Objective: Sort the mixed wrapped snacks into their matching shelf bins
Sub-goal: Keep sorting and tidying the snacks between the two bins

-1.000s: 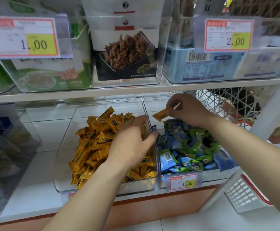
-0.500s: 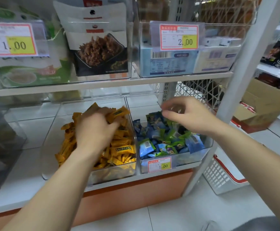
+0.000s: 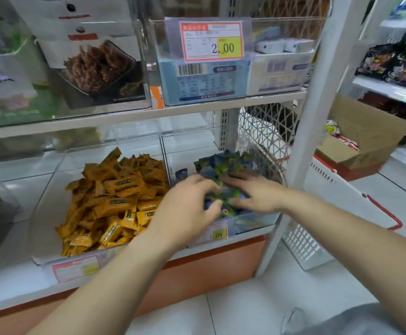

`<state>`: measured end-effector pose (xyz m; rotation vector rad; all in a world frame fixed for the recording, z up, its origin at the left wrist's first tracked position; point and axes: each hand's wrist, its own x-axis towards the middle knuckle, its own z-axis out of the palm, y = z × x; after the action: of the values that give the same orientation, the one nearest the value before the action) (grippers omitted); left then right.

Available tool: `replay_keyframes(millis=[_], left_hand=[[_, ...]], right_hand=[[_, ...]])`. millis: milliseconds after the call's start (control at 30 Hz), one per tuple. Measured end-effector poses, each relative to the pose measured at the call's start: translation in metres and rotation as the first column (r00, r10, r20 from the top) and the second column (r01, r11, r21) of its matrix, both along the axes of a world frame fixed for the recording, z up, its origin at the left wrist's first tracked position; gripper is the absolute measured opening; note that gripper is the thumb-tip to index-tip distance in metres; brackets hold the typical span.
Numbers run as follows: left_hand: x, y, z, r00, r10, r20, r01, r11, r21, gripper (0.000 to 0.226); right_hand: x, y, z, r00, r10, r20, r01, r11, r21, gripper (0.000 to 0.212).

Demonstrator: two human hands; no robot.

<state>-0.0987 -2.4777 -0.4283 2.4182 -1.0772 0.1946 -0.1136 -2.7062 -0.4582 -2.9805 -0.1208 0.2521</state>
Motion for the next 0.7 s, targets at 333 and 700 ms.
replay_keyframes(millis=[333,700], left_hand=[[0.027,-0.041,-0.034,0.992,-0.004,-0.129,0.048,0.941,0.335,0.032],[0.062,-0.058,-0.03,0.978,0.189,0.089,-0.208,0.825,0.525,0.041]], right_hand=[[0.054,0.006,0.011,0.96,-0.171,0.219,0.159,0.984,0.075,0.056],[-0.027,-0.005,0.013,0.997,-0.022,0.069,-0.001,0.948,0.32,0.014]])
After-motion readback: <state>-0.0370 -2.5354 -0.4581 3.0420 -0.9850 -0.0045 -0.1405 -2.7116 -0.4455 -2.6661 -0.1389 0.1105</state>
